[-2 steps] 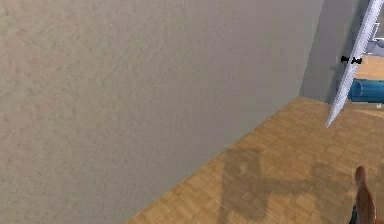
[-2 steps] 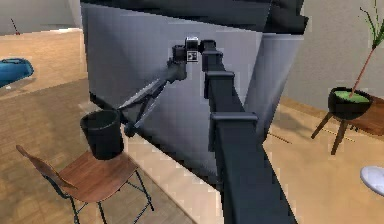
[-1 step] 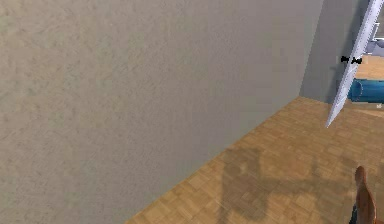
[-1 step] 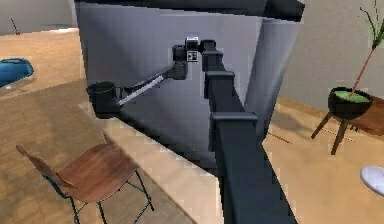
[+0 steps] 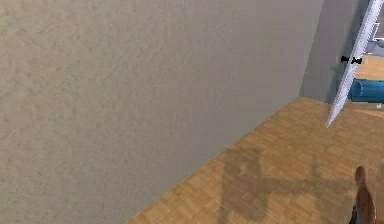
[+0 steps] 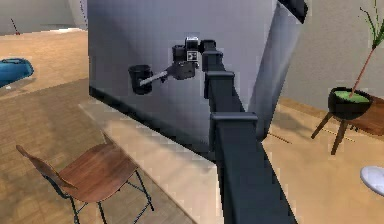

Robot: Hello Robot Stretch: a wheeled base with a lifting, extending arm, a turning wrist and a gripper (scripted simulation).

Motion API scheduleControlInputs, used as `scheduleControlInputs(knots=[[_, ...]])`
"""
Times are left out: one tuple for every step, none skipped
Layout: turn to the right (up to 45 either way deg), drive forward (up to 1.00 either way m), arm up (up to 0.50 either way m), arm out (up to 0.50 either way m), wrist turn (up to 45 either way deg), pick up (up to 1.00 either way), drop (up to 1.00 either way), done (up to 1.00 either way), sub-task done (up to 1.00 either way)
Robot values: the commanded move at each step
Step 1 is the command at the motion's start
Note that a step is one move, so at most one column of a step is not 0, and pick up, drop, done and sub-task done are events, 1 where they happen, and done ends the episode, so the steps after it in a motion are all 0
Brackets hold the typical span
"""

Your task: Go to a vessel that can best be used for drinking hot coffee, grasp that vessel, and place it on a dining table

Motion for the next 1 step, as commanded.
scheduleControlInputs(knots=[[0.0, 0.0, 0.0, 0.0, 45.0, 0.0, 0.0, 0.0, 0.0]])
